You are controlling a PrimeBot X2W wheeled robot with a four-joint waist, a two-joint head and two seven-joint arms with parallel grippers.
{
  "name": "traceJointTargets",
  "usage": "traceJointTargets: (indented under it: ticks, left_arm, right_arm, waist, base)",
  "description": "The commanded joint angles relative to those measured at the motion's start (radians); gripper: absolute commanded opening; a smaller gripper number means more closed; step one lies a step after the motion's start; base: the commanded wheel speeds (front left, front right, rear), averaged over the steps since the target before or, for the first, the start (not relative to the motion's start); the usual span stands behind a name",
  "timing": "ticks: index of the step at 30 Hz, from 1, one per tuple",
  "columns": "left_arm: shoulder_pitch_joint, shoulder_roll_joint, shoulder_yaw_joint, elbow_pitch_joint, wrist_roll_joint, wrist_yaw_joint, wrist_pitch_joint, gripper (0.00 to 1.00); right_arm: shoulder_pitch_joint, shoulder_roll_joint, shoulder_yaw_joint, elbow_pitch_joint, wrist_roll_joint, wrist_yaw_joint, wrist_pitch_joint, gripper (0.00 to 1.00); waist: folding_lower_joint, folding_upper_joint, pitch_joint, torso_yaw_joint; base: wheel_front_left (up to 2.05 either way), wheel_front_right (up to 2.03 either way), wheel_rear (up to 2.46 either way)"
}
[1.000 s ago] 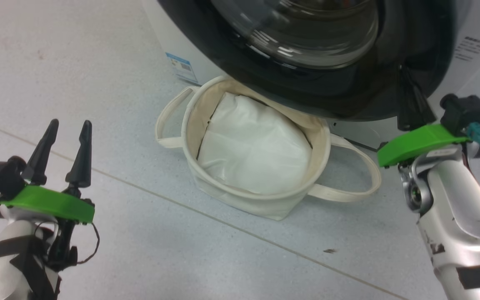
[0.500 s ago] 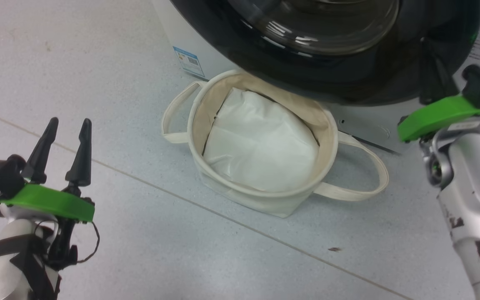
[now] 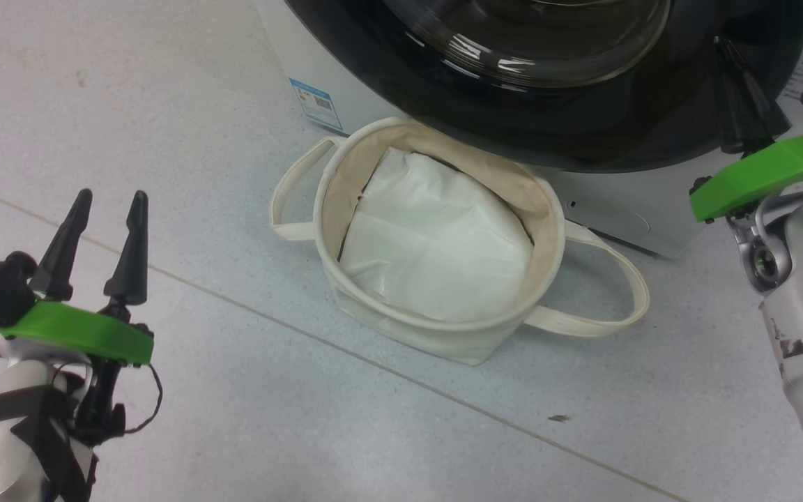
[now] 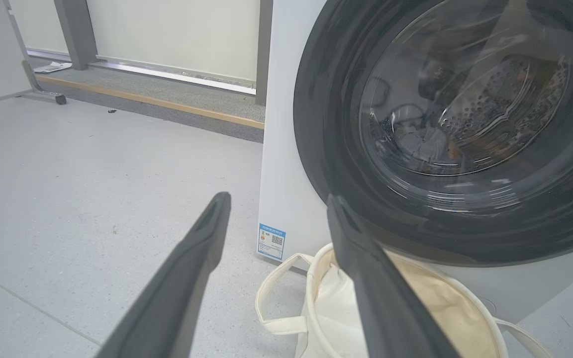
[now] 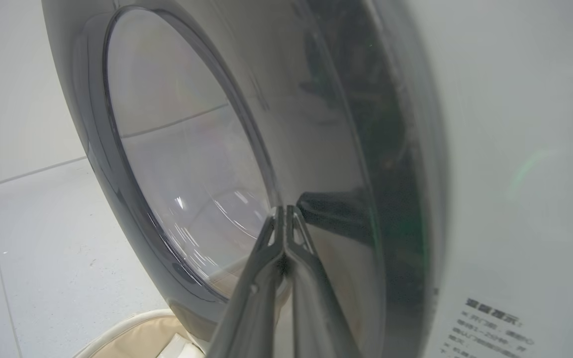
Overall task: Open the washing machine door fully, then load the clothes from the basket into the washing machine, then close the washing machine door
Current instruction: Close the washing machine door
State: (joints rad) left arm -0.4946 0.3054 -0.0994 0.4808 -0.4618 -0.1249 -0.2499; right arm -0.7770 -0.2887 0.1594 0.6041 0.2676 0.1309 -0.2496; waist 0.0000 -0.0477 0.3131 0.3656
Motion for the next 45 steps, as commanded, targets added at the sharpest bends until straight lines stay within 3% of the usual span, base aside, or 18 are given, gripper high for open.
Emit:
traceJointTargets:
  ticks: [1,11,12,13,16,30,45]
  left_arm:
    - [-0.032,0.056,0.034,-0.025,-0.006,-0.006,-0.012,1.0]
    - [-0.023,0.071,0.03,-0.007,-0.012,-0.006,-0.012,1.0]
    - [-0.022,0.073,0.029,-0.006,-0.012,-0.006,-0.012,1.0]
    - [-0.021,0.075,0.027,-0.005,-0.014,-0.006,-0.012,1.0]
    - [-0.017,0.082,0.022,0.0,-0.015,-0.006,-0.012,1.0]
    - [0.039,0.086,0.029,0.023,-0.023,-0.006,-0.012,1.0]
    - [0.13,0.071,0.051,-0.019,-0.032,-0.006,-0.012,1.0]
  right_arm:
    - [-0.027,-0.005,0.003,-0.031,0.019,0.0,-0.012,0.0]
    - [0.057,0.012,-0.015,-0.094,0.057,0.0,-0.012,0.0]
    - [0.07,0.014,-0.018,-0.106,0.055,0.0,-0.012,0.06]
    - [0.083,0.016,-0.02,-0.119,0.053,0.0,-0.012,0.21]
    - [0.127,0.023,-0.025,-0.163,0.041,0.0,-0.012,1.0]
    - [0.342,0.068,-0.003,-0.351,0.031,0.0,-0.012,1.0]
    - [0.531,0.082,-0.023,-0.442,0.047,0.0,-0.012,1.0]
  waist:
    - [0.0,0.0,-0.002,-0.003]
    - [0.0,0.0,-0.048,-0.034]
    - [0.0,0.0,-0.054,-0.038]
    - [0.0,0.0,-0.06,-0.043]
    - [0.0,0.0,-0.078,-0.059]
    - [0.0,0.0,-0.196,-0.177]
    - [0.0,0.0,-0.258,-0.278]
  base:
    - [0.0,0.0,0.0]
    - [0.0,0.0,0.0]
    - [0.0,0.0,0.0]
    - [0.0,0.0,0.0]
    - [0.0,0.0,0.0]
    - [0.0,0.0,0.0]
    - [0.0,0.0,0.0]
